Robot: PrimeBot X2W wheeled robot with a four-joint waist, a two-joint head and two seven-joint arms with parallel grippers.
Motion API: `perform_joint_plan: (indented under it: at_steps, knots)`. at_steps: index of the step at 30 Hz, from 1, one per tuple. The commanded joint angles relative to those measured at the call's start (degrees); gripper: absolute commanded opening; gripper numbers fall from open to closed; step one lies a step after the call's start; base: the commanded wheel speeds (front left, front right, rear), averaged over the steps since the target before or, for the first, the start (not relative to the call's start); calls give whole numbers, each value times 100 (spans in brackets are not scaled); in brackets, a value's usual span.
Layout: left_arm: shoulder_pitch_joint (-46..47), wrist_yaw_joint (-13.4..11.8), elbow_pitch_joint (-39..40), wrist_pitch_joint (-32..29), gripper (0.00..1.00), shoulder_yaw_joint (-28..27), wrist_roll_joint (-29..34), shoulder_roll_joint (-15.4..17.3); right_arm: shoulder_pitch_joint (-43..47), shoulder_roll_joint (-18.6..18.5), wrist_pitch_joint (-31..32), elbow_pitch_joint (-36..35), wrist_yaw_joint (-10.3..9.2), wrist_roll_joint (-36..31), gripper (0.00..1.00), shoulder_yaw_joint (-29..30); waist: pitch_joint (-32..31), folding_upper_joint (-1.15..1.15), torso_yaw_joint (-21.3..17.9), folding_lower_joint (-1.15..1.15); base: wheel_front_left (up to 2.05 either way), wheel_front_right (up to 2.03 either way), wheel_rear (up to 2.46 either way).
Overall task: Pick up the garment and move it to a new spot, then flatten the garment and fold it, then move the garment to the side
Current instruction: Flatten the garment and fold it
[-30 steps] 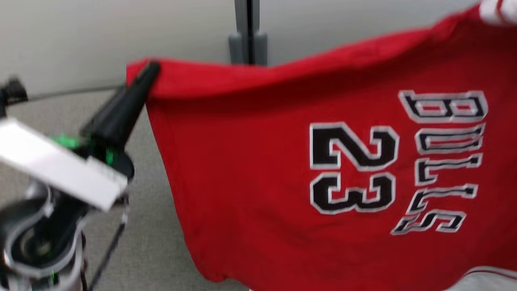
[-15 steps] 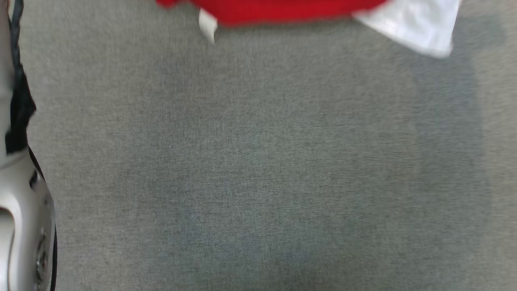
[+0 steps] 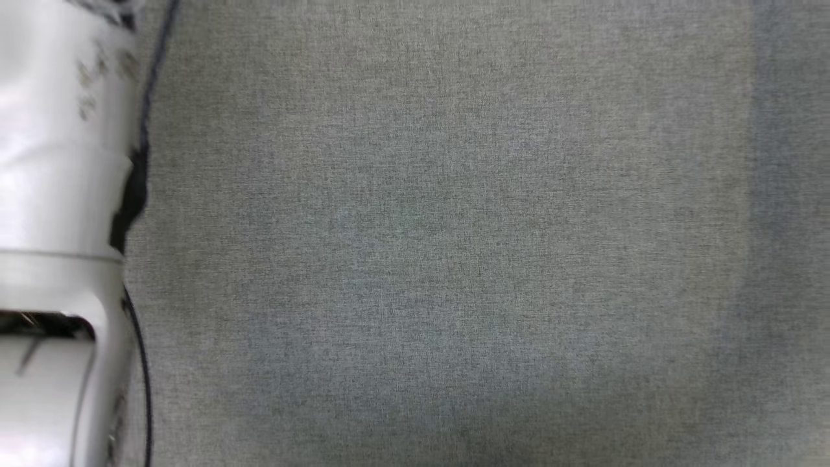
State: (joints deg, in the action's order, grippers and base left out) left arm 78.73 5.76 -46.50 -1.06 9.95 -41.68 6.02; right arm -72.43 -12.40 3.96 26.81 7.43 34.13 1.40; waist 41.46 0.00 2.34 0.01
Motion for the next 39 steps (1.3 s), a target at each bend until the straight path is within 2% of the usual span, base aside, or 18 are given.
perform_joint_plan:
  at_steps: [1,4,5,8,13,16,21,25,28,32,39]
  knots:
    - [-348,89,-54,133,0,-5,-142,-32,526,-125,-216,-192,10,238,0,-57,-198,0,-13,-1,0,0,0]
    - [-1118,158,97,318,0,68,-380,-53,1533,-219,-529,-698,10,702,0,-198,-526,0,-37,-1,0,0,0]
    - [-1118,158,97,318,0,68,-380,-53,1533,-219,-529,-698,10,702,0,-198,-526,0,-37,-1,0,0,0]
    - [-2120,175,563,464,0,201,-591,-26,2671,-238,-755,-1295,10,1102,0,-311,-956,0,-87,-1,0,0,0]
    - [-4665,165,1648,616,0,343,-992,142,4922,-193,-941,-1952,10,1507,0,-411,-2189,0,-224,-1,0,0,0]
    - [-6215,136,2480,441,0,255,-1549,18,6182,-21,-812,-2204,10,1610,0,-411,-2789,0,-325,-1,0,0,0]
    - [-8358,-331,3962,387,0,88,-2014,-4,7848,270,-655,-2343,10,1430,0,-300,-3507,0,-504,-1,0,0,0]
    - [-9651,-657,4718,426,0,107,-2171,-67,8762,513,-575,-2445,10,1285,0,-130,-3805,0,-644,-1,0,0,0]
    - [-10270,-815,5143,427,0,239,-2215,-117,9230,614,-439,-2615,10,1248,0,2,-3871,0,-668,-1,0,0,0]
    - [-10602,-1020,5614,360,0,365,-2169,-116,9336,671,-255,-2863,10,1203,0,258,-3815,0,-670,-1,0,0,0]
    - [-9816,-1481,5982,-159,0,404,-1976,121,8504,613,488,-3049,10,982,0,495,-3493,0,-484,-1,0,0,0]
